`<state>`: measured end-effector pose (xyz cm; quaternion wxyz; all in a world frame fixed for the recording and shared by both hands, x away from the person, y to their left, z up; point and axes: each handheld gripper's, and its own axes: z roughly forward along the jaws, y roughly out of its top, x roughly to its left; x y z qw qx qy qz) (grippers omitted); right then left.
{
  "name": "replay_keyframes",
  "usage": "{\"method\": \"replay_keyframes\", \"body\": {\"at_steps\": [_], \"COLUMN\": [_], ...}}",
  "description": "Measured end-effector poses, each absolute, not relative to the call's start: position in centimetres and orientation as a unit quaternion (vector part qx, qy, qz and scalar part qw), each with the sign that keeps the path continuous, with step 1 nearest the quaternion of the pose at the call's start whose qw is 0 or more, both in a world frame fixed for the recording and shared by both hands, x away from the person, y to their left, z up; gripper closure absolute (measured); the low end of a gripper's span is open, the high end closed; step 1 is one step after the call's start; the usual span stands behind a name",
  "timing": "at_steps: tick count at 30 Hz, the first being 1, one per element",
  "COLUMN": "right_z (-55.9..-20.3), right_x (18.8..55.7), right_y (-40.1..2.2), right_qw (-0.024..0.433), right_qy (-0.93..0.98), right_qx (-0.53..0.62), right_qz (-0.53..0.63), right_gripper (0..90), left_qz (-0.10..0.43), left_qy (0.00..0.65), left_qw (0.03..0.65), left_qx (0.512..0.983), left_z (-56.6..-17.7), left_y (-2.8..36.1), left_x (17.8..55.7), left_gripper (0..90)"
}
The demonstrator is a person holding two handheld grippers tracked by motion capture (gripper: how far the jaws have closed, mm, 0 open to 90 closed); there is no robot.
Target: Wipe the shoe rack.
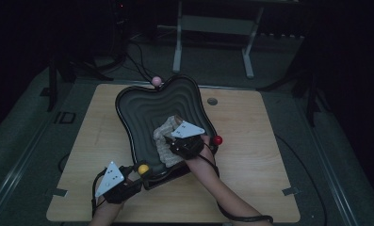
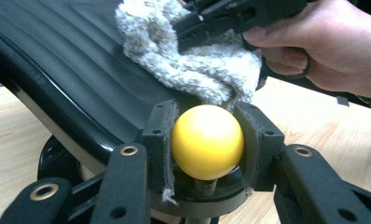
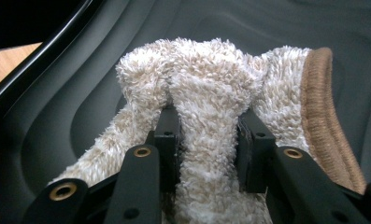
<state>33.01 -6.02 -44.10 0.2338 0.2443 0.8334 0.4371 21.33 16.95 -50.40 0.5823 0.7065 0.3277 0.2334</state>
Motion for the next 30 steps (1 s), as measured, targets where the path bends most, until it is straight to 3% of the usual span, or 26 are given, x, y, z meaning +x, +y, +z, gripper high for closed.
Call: {"method": "replay_keyframes", "body": {"at_steps": [19,30], "right_z": [-44.5,-38.0], "right_x": [31.8,36.1], "right_y": [-7.4,-3.6], "right_qw": [0.220,0.230], "right_qy": [0.834,0.807], "right_qx": [0.247,0.245], "right_qz": [0.442,0.486], "right_gripper": [66.7,66.7], "left_qz": [0.234,0.233], "left_qy": [0.327,0.325], "left_qw": [0.583,0.583], "left_qx": [0.706,0.707], "left_z": [-50.4,-50.4], "left_y": [16.9,17.0], "left_x": [21.3,21.4], "left_gripper": [59.9,59.9]}}
